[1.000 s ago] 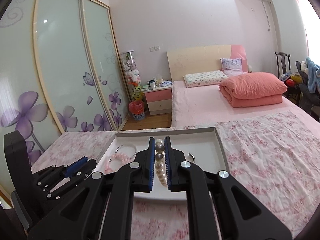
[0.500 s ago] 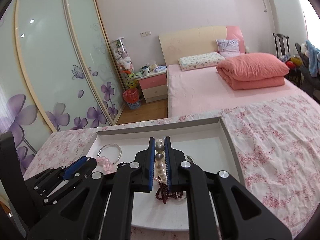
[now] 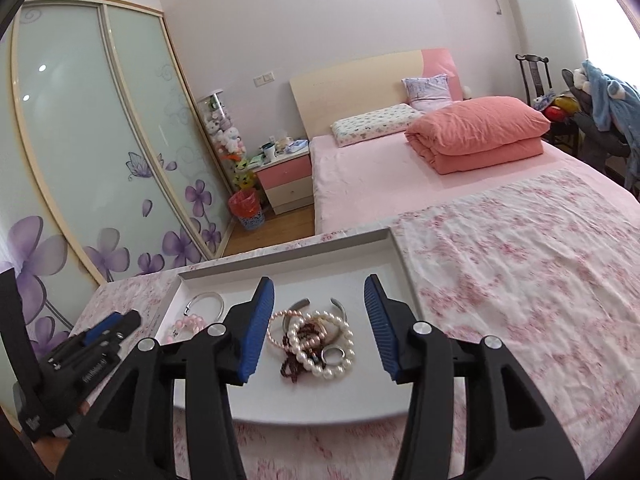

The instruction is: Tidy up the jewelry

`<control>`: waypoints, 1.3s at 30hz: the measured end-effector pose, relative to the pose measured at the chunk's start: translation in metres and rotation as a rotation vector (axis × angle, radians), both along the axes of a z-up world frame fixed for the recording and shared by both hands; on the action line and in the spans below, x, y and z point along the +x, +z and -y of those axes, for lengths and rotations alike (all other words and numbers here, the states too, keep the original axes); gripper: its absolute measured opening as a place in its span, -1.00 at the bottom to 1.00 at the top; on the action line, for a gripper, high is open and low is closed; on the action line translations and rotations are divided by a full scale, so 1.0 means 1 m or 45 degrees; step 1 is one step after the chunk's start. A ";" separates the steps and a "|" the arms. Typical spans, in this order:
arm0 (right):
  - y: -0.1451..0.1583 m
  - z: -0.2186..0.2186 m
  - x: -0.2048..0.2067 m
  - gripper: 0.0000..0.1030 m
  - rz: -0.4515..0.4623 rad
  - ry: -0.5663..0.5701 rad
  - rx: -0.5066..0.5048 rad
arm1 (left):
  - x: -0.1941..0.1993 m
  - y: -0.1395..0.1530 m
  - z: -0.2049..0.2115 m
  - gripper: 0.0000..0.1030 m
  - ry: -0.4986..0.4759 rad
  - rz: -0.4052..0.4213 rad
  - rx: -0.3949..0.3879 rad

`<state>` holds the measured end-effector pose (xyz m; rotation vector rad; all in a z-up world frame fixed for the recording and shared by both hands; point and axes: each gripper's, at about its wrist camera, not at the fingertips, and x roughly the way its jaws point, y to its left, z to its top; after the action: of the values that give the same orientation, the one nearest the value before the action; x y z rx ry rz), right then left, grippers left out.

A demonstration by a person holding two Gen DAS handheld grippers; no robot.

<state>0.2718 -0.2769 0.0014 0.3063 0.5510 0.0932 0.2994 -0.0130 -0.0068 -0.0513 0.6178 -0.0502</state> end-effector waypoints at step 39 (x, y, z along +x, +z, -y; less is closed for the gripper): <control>-0.004 -0.048 -0.175 0.97 0.222 0.051 -0.268 | -0.217 0.020 -0.023 0.92 0.052 0.309 0.094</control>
<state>0.0972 -0.2290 -0.0021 0.0809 0.3898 0.0988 0.0822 0.0099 0.0128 0.0135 0.3754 0.0058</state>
